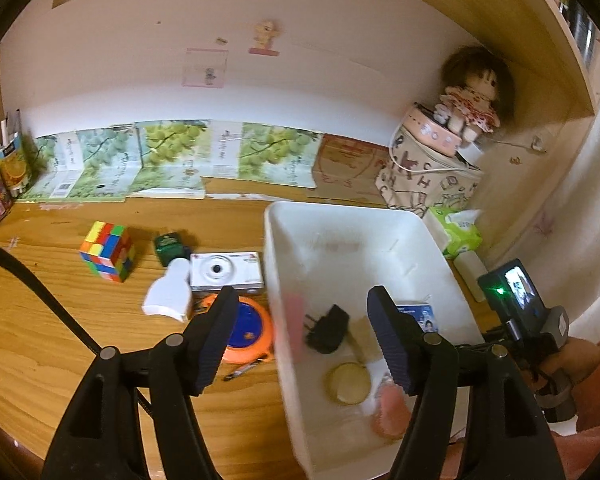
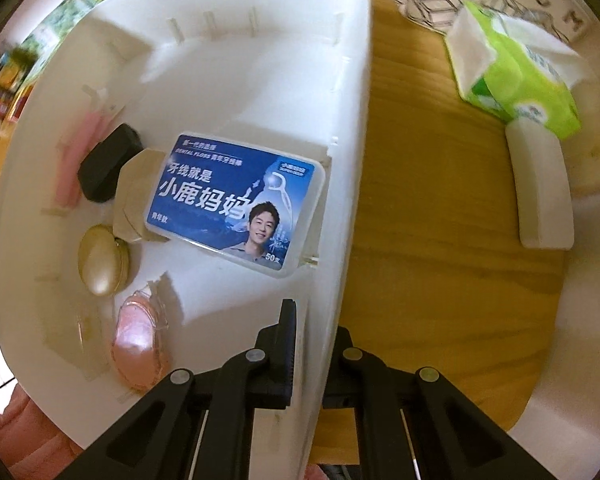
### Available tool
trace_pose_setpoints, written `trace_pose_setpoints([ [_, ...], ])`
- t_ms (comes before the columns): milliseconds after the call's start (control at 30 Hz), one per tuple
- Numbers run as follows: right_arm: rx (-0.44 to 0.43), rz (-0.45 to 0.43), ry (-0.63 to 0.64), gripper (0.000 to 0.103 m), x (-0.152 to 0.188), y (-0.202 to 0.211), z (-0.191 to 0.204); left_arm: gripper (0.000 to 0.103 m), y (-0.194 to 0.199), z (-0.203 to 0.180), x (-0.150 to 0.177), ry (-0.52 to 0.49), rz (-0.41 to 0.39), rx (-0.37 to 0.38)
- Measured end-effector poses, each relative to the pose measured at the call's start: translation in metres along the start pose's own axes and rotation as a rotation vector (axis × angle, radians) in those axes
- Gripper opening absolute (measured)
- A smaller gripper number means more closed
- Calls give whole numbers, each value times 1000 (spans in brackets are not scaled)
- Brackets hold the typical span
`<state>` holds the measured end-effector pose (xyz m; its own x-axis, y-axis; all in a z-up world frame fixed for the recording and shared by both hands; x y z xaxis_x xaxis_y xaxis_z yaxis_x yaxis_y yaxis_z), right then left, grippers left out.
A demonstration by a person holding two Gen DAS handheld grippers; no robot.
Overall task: Organize rigid objects
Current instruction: 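Withdraw the left tool toward the white plastic scoop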
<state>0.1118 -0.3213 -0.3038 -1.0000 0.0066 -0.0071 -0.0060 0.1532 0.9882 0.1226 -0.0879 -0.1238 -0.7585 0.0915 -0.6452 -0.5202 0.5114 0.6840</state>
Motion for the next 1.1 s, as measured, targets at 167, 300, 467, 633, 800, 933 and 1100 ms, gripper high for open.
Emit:
trace_pose_setpoints([
  [167, 6, 7, -77, 8, 3, 0, -3, 70, 7, 23, -5, 15, 3, -12],
  [300, 13, 10, -143, 8, 3, 0, -8, 70, 11, 43, -9, 21, 11, -29],
  [467, 17, 12, -223, 8, 6, 1, -18, 70, 14, 66, -13, 30, 22, -44],
  [633, 28, 17, -285, 8, 7, 0, -31, 70, 11, 88, -16, 44, 59, -62],
  [800, 38, 28, -323, 8, 10, -1, -44, 76, -1, 110, -16, 58, 118, -64],
  [933, 31, 39, -360, 8, 5, -3, -49, 78, -18, 125, -11, 67, 206, -54],
  [1100, 43, 53, -391, 10, 6, -2, -59, 81, -44, 144, 0, 91, 314, -40],
])
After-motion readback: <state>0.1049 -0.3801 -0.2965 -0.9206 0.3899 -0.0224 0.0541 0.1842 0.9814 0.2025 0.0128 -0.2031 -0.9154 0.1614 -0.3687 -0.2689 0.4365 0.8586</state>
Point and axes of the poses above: each gripper's, at about its wrist camera, not at the fingertips, and y roughly against the way its jaws point, z to its left, x to its underside, the point moved 9 cm from there along -y, roughly the way its jaws point, and after that the axes turned 8 degrees about x, right-handed, at the moved point
